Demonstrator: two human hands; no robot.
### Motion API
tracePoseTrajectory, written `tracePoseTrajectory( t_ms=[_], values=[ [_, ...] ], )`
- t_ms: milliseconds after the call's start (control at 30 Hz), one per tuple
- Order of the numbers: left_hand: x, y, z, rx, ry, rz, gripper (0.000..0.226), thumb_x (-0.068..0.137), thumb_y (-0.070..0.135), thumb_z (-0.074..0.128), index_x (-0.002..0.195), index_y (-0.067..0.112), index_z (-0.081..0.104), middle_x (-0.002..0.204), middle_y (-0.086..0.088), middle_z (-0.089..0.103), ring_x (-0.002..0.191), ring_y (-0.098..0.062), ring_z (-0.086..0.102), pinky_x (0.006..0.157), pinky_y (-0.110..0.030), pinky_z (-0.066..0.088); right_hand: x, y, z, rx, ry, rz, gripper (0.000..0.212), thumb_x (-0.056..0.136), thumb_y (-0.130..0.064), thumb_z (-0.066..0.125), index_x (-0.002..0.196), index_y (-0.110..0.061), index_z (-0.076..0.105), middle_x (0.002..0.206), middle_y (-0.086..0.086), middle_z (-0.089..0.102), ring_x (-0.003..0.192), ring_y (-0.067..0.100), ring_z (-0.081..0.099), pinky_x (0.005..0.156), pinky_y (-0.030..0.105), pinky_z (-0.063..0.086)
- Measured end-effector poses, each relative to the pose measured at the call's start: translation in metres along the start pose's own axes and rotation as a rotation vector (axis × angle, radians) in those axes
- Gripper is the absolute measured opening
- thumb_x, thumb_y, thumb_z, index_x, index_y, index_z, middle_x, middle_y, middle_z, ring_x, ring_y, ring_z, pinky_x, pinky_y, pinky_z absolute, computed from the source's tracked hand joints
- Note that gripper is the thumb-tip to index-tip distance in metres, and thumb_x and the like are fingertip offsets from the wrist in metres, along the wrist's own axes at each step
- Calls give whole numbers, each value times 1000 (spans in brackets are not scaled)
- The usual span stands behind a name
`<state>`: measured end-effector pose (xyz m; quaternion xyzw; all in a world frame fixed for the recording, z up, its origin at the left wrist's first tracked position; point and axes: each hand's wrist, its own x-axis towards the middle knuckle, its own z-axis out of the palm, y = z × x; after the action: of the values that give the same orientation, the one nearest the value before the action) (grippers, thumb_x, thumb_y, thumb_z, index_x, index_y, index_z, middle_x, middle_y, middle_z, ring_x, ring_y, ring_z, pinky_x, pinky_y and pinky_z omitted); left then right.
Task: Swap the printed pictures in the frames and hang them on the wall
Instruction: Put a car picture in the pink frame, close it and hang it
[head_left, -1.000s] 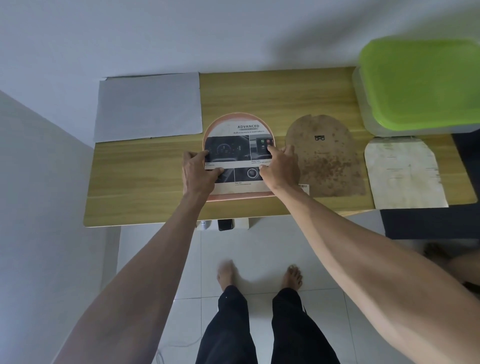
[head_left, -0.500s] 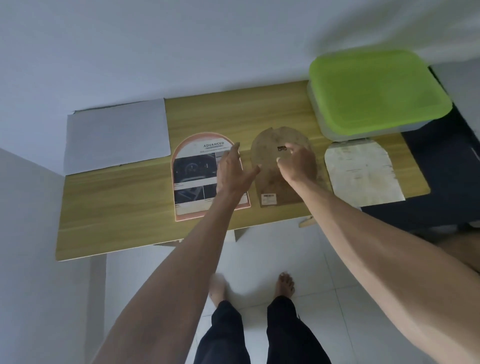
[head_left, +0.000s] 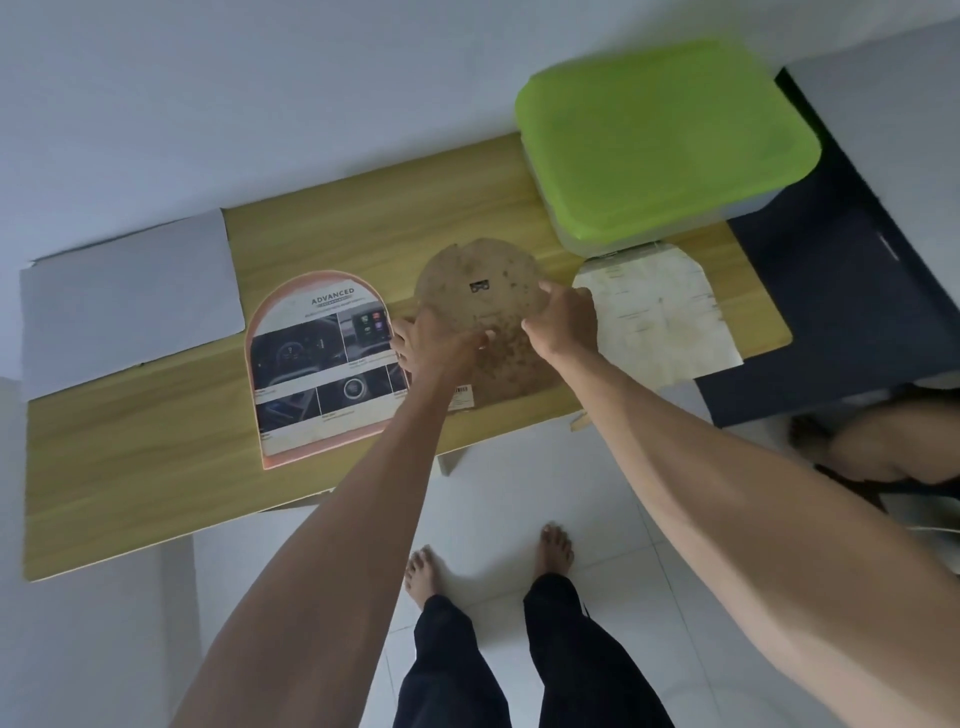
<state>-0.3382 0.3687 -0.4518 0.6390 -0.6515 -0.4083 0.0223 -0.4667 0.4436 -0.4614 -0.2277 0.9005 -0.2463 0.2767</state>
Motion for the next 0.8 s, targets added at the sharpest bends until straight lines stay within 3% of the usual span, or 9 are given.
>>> tracePoseTrajectory(
  t_ms=[200,333,433,500,567,667,733,800],
  values=[
    [9,-1,10,-109,73,-52,76,70,30,86,136,16,51,144,-17,31,132,-40,34,111,-56,33,13,6,-3,-6,-11,38,61,89,-17,69,146,-29,51,141,16,46,129,37,45,107,42,44],
    [8,0,12,-161,119,-50,74,72,19,83,139,21,51,141,-15,32,128,-38,37,112,-53,33,15,5,-4,-6,14,61,61,86,-24,75,141,-36,52,137,12,43,121,34,48,103,43,45],
    [8,1,7,-191,137,-22,72,75,16,81,140,20,51,140,-15,32,127,-36,37,113,-49,34,16,3,-6,90,13,16,61,85,-18,77,140,-31,55,134,12,41,99,26,59,82,27,54],
    [11,2,3,-217,151,7,73,75,18,83,140,18,51,137,-14,33,125,-35,38,112,-47,35,16,-1,-11,133,16,-12,63,86,-15,76,143,-27,53,137,12,39,91,19,55,69,10,45],
    [13,3,-5,-269,158,41,76,72,22,85,140,17,51,136,-12,36,125,-32,38,111,-46,37,13,-8,-16,183,26,-33,68,86,-16,78,147,-25,49,141,11,41,104,19,55,84,9,41],
    [15,3,-24,-381,160,103,82,71,22,87,143,15,49,135,-9,39,119,-22,41,109,-37,40,4,-26,-18,248,31,-60,73,83,-16,81,147,-21,48,146,11,46,131,25,50,110,27,39],
    [17,-4,-41,-429,161,124,83,72,21,87,145,16,49,135,-6,42,113,-15,42,108,-31,41,-2,-41,-15,299,23,-86,74,80,-13,83,146,-18,50,146,10,51,135,24,49,115,34,39],
    [22,-17,-62,-485,163,138,84,71,21,88,145,20,50,135,-1,48,117,-15,48,107,-35,45,-10,-57,-8,332,1,-124,71,80,-10,82,144,-15,52,146,7,55,135,22,50,115,32,39]
  ],
)
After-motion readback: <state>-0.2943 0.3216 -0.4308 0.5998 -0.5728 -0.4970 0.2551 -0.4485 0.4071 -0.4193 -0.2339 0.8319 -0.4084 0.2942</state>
